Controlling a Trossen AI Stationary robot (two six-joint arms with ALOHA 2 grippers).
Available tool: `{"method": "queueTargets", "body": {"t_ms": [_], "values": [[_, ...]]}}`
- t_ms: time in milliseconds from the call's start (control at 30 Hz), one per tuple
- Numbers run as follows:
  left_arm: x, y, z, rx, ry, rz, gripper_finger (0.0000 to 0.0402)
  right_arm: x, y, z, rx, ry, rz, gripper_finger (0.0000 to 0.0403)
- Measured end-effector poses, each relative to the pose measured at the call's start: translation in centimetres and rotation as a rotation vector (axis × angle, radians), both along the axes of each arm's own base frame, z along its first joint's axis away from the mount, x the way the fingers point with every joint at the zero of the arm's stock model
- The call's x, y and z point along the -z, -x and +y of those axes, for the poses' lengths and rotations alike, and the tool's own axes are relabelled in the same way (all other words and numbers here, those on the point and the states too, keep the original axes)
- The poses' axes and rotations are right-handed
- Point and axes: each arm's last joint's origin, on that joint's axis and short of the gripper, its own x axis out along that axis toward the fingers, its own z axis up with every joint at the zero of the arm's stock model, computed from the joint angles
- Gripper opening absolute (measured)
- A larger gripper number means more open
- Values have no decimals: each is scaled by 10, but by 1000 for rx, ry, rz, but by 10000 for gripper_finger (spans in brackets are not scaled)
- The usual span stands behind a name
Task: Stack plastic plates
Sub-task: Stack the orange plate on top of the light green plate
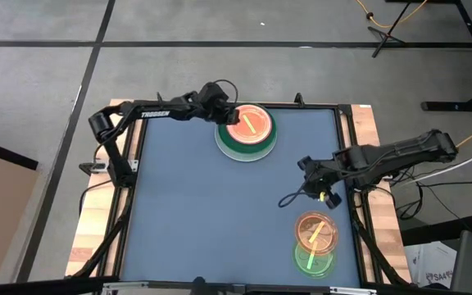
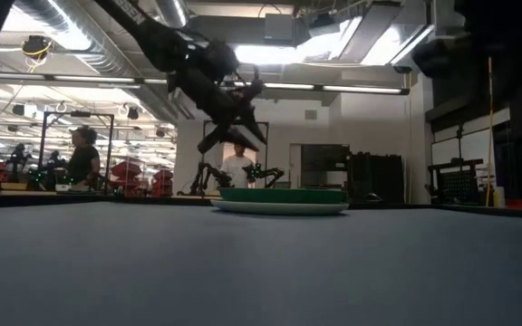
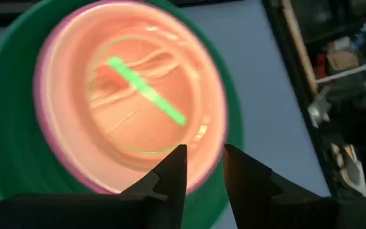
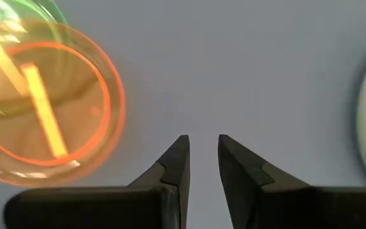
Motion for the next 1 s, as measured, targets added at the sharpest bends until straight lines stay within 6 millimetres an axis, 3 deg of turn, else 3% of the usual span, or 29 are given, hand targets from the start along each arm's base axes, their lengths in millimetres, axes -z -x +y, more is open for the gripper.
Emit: {"method": "queueTargets", "body": {"t_ms": [133,433,1000], "values": [[-10,-7,-17,65,-40,-22,94,18,-1,3,25,-123,17,74],[-13,-23,-52,201,-94,-18,94,57,1,8,68,-350,59,74],[-12,-40,-94,293,-189,14,94,95,20,5,202,-385,216,74]]}}
